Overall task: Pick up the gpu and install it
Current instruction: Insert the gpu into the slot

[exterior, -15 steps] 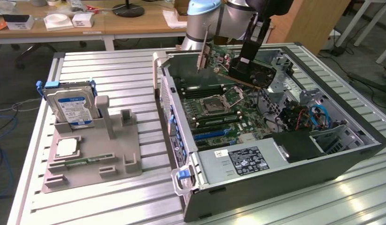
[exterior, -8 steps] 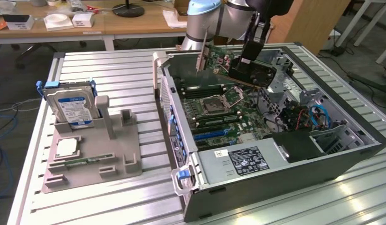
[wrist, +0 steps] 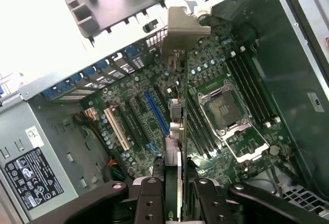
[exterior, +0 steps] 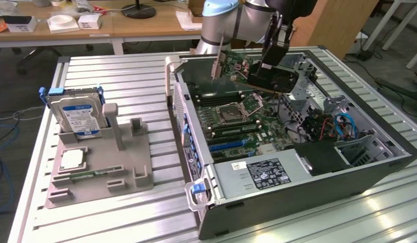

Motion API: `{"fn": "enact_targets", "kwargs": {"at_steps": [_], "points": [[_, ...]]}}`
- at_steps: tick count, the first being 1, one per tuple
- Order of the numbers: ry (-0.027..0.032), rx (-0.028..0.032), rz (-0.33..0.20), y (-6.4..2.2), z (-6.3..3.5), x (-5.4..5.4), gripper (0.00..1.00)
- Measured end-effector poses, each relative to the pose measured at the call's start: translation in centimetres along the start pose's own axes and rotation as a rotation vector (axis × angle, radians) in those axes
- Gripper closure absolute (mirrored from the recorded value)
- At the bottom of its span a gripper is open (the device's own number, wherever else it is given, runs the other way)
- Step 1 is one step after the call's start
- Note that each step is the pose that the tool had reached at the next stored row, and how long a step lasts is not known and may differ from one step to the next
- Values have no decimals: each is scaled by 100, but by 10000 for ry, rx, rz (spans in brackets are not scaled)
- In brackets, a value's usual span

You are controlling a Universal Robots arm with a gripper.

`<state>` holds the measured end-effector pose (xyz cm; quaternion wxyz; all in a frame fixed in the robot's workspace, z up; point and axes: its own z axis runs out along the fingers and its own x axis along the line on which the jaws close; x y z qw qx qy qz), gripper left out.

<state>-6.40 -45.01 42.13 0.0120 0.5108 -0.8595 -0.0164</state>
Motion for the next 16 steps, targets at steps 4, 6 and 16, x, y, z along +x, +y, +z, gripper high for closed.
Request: {"fn": "enact_targets", "kwargs": {"at_steps": [4, 6, 16], "points": [[-140, 281, -299, 0, 5, 0, 73], [-190, 380, -432, -1, 8, -1, 73], [-162, 375, -1780, -1, 24, 0, 73]]}}
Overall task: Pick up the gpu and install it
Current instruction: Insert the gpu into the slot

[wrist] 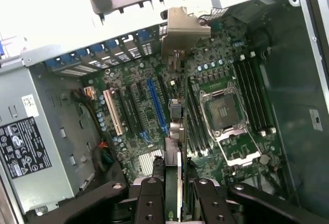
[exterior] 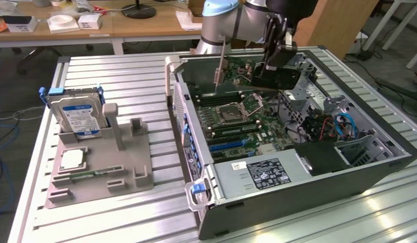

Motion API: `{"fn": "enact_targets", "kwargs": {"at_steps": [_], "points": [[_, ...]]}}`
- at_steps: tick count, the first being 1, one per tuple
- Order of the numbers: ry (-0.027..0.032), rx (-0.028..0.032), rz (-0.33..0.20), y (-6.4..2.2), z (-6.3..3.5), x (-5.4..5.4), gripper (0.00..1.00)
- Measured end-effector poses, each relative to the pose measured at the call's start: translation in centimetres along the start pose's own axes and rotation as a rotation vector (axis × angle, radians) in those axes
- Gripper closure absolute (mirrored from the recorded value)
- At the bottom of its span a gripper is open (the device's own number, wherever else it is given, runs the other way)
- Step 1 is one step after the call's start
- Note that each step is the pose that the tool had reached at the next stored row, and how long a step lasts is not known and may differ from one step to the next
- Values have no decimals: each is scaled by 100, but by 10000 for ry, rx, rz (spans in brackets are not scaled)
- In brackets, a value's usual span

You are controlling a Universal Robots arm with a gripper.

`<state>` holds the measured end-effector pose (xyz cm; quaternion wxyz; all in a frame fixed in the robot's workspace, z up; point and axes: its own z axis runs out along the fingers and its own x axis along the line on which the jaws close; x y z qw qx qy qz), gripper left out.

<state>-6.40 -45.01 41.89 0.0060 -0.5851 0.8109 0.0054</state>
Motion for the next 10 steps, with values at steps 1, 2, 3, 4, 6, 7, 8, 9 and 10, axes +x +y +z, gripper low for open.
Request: {"fn": "enact_targets", "kwargs": {"at_steps": [1, 2, 3, 4, 6, 7, 8, 9, 10], "points": [[1, -3, -161, 0, 2, 0, 73], [1, -5, -300, 0, 3, 0, 73], [1, -7, -434, 0, 5, 0, 73], [2, -9, -561, 0, 6, 0, 73], [2, -12, -786, 0, 9, 0, 73], [2, -14, -897, 0, 10, 0, 73], [2, -16, -998, 0, 11, 0, 73], [2, -17, -1094, 0, 13, 0, 73], [2, -18, -1188, 0, 14, 0, 73]]}}
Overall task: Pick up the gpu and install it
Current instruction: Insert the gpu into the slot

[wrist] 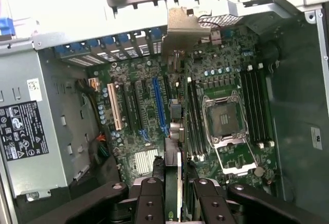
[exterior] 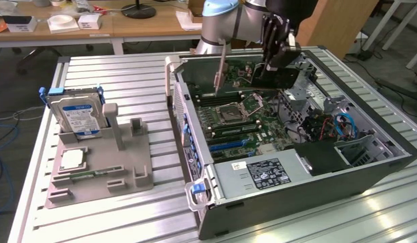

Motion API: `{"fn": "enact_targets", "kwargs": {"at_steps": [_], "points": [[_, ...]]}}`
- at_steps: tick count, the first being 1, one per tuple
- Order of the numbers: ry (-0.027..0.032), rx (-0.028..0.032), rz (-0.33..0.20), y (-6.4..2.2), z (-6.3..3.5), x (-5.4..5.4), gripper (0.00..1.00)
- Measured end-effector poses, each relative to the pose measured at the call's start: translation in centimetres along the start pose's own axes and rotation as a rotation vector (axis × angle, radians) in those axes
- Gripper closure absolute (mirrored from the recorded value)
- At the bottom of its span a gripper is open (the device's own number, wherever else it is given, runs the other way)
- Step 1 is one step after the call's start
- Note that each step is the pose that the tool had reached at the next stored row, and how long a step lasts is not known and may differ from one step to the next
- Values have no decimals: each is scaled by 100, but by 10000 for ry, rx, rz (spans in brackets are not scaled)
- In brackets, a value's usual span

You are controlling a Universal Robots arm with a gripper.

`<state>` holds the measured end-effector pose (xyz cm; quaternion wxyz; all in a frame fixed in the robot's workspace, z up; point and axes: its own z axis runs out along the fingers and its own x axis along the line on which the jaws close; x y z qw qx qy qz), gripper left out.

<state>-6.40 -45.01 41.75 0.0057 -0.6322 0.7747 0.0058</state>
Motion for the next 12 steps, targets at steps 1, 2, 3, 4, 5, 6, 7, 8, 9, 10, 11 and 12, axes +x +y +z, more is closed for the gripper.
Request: {"fn": "enact_targets", "kwargs": {"at_steps": [1, 2, 3, 4, 5, 6, 7, 8, 9, 10, 11, 12], "points": [[0, 0, -94, 0, 2, 0, 73], [0, -1, -191, 0, 3, 0, 73], [-1, -2, -294, 0, 5, 0, 73], [-1, -3, -382, 0, 7, 0, 73], [-1, -3, -455, 0, 10, 0, 73], [0, -4, -522, 0, 12, 0, 73], [-1, -5, -596, 0, 16, 1, 73], [-2, -6, -679, -1, 23, 2, 73], [-3, -7, -785, -1, 37, 5, 73], [0, -9, -873, -2, 49, 8, 73], [0, -10, -911, -3, 51, 12, 73], [1, -10, -921, -3, 51, 12, 73]]}}
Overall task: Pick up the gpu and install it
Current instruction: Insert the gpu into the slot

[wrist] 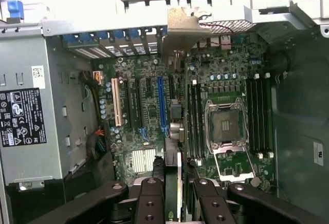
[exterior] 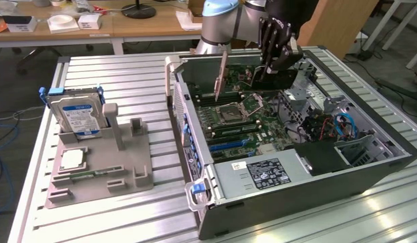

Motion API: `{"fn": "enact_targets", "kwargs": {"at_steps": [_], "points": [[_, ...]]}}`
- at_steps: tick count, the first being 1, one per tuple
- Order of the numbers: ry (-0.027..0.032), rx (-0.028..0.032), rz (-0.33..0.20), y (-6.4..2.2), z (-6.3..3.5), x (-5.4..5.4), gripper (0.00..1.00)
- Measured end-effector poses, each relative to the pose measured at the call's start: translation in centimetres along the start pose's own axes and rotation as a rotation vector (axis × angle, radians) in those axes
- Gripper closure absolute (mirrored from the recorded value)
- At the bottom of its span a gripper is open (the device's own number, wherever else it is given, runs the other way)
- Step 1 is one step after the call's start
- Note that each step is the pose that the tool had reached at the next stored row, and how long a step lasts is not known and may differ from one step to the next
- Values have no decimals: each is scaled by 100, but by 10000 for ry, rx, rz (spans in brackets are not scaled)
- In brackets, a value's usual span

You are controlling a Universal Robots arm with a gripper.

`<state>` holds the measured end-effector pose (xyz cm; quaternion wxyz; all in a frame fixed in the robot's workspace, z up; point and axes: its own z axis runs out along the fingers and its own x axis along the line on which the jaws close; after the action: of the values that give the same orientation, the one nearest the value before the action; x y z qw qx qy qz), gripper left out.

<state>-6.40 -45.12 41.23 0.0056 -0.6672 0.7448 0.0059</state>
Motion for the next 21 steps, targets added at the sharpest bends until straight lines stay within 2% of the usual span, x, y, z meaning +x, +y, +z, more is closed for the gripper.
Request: {"fn": "enact_targets", "kwargs": {"at_steps": [11, 14, 18, 21], "points": [[15, 0, -10, 1, 6, 3, 73], [12, -5, -149, 1, 17, 3, 73], [-47, -13, -331, 2, 36, 3, 73], [-49, -25, -613, 1, 45, 3, 73]]}}
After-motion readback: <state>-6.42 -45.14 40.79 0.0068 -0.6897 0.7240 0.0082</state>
